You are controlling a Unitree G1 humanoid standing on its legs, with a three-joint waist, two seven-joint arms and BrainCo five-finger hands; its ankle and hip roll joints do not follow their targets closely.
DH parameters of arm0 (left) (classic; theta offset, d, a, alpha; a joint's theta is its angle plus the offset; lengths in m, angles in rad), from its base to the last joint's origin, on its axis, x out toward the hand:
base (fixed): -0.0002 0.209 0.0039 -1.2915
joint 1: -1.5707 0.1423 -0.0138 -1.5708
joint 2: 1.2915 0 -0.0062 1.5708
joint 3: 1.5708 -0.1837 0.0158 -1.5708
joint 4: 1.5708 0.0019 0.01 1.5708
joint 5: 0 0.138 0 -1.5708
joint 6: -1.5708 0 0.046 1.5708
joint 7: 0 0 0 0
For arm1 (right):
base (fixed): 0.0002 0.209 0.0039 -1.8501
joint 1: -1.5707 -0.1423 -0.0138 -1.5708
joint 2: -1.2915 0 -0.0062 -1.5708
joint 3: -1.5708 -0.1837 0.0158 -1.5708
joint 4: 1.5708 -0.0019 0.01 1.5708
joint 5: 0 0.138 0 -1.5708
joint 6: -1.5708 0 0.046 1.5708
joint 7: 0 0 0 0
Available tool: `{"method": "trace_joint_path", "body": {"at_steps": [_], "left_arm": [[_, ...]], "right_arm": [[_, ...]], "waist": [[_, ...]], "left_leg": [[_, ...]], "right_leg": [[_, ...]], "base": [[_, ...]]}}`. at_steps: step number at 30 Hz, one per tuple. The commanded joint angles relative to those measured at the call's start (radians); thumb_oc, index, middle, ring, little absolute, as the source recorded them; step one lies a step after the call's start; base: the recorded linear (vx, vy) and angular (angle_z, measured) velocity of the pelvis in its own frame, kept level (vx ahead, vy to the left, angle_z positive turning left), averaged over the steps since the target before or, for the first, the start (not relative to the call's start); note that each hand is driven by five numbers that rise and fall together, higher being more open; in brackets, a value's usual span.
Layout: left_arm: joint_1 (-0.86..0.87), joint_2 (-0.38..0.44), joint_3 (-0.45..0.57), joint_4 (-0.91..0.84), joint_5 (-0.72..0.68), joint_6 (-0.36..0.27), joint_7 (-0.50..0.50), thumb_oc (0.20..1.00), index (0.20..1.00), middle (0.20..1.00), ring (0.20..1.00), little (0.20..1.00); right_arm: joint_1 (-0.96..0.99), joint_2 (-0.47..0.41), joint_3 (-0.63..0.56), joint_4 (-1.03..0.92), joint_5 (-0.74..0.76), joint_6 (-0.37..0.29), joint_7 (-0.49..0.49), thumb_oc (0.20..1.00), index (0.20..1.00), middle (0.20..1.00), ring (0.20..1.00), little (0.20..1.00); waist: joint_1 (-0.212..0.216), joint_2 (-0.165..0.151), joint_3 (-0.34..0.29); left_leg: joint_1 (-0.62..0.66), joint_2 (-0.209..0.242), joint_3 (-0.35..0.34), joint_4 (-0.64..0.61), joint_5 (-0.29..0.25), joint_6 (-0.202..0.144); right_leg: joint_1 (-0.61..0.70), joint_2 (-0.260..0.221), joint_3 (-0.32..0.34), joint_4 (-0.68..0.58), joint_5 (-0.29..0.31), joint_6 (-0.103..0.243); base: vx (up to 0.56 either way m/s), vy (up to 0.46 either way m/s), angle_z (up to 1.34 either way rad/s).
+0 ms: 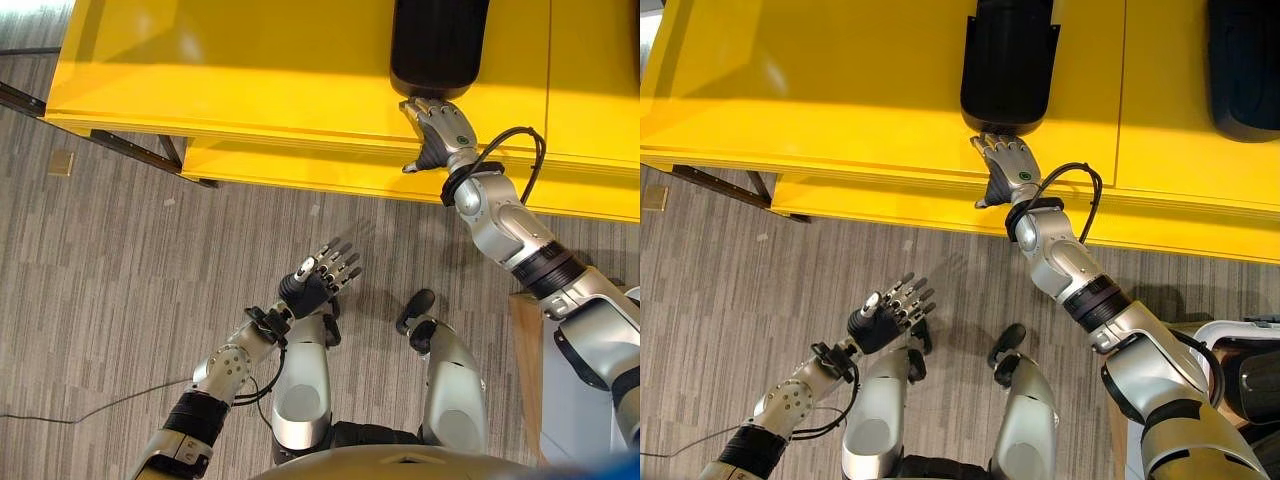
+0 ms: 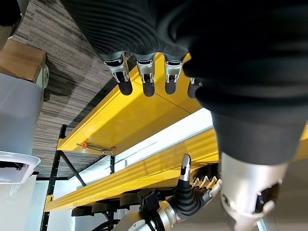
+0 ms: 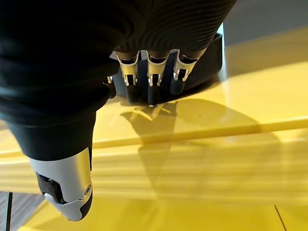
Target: Move parts from the plastic box to the shelf.
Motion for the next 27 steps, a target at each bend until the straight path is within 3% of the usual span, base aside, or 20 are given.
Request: {"method": "trace_joint_path", "body": {"at_steps": [1, 10, 27], "left_arm": [[0.041, -0.030, -0.032, -0.041, 0.035, -0.040, -0.084, 1.000, 1.000, 1.000, 1.000, 1.000], [0.035, -0.042, -0.024, 0.026, 0.048, -0.071, -0.120, 1.000, 1.000, 1.000, 1.000, 1.000], [0.042, -0.054, -0.017, 0.036, 0.060, -0.075, -0.125, 1.000, 1.000, 1.000, 1.000, 1.000]], "right_arm": [[-0.082, -0.004, -0.048, -0.056, -0.015, -0.036, -0.026, 1.000, 1.000, 1.000, 1.000, 1.000], [-0.112, 0.010, -0.059, -0.049, -0.009, -0.034, -0.018, 1.000, 1.000, 1.000, 1.000, 1.000], [-0.115, -0.002, -0.056, -0.043, -0.030, -0.018, -0.003, 1.000, 1.000, 1.000, 1.000, 1.000]], "waist": [[0.022, -0.007, -0.032], [0.021, -0.013, -0.032], [0.022, -0.012, -0.033]], "left_leg": [[0.050, 0.067, -0.001, 0.004, -0.034, -0.063], [0.062, 0.068, 0.000, 0.005, -0.036, -0.064], [0.076, 0.065, 0.000, -0.001, -0.036, -0.063]], "right_leg": [[0.030, -0.062, 0.024, 0.027, -0.012, 0.124], [0.041, -0.055, 0.032, 0.021, -0.013, 0.123], [0.056, -0.057, 0.030, 0.018, -0.014, 0.125]], "base": [[0.00, 0.000, 0.00], [0.00, 0.000, 0.00], [0.00, 0.000, 0.00]]}}
